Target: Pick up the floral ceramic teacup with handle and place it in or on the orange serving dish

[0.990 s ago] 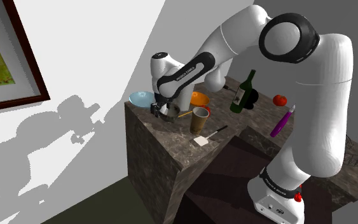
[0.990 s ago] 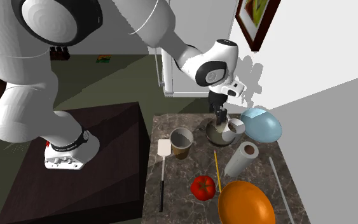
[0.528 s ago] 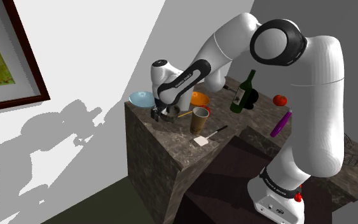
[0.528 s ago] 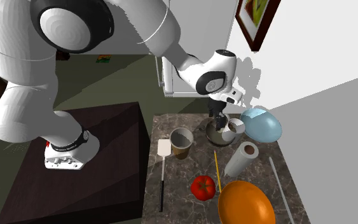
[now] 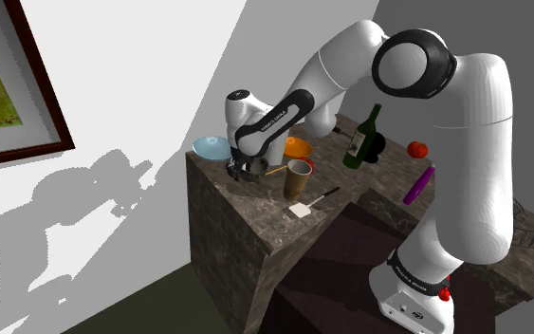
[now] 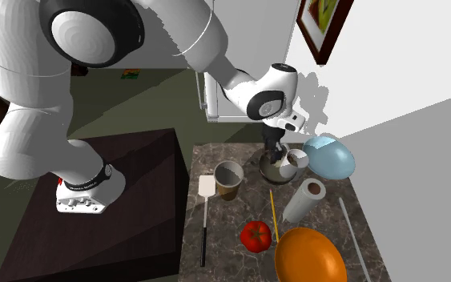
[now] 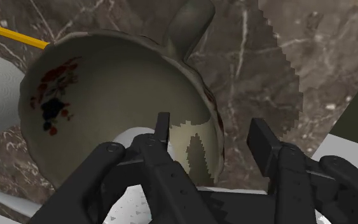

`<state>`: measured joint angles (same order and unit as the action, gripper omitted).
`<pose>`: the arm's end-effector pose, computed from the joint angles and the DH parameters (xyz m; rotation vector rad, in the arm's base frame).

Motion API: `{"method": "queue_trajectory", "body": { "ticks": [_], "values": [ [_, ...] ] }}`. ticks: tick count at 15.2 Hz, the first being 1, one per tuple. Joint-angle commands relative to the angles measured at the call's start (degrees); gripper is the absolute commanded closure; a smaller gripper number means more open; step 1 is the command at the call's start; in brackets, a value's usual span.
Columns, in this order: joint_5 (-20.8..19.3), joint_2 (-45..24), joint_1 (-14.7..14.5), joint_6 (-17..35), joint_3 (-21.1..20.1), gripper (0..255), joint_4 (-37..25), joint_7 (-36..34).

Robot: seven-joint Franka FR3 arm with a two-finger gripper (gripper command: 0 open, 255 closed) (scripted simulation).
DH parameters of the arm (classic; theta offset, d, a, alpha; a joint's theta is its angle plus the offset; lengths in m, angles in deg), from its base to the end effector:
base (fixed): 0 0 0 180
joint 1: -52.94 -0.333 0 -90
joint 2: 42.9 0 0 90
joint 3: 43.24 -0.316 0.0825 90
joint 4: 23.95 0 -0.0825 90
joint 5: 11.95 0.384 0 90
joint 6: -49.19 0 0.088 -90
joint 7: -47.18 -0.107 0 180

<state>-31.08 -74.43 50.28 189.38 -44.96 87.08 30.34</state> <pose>0.6164 0.0464 0.1941 2.9449 0.0589 -0.0044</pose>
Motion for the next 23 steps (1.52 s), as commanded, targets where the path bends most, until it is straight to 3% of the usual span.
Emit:
{"method": "queue_trajectory", "body": {
  "ticks": [1,9,23],
  "values": [
    [0.0,0.0,0.0,0.0,0.0,255,0.0,0.0],
    [0.0,0.0,0.0,0.0,0.0,255,0.0,0.0],
    [2.2,7.8,0.7,-7.6,-1.2,255,0.0,2.7]
  ]
}}
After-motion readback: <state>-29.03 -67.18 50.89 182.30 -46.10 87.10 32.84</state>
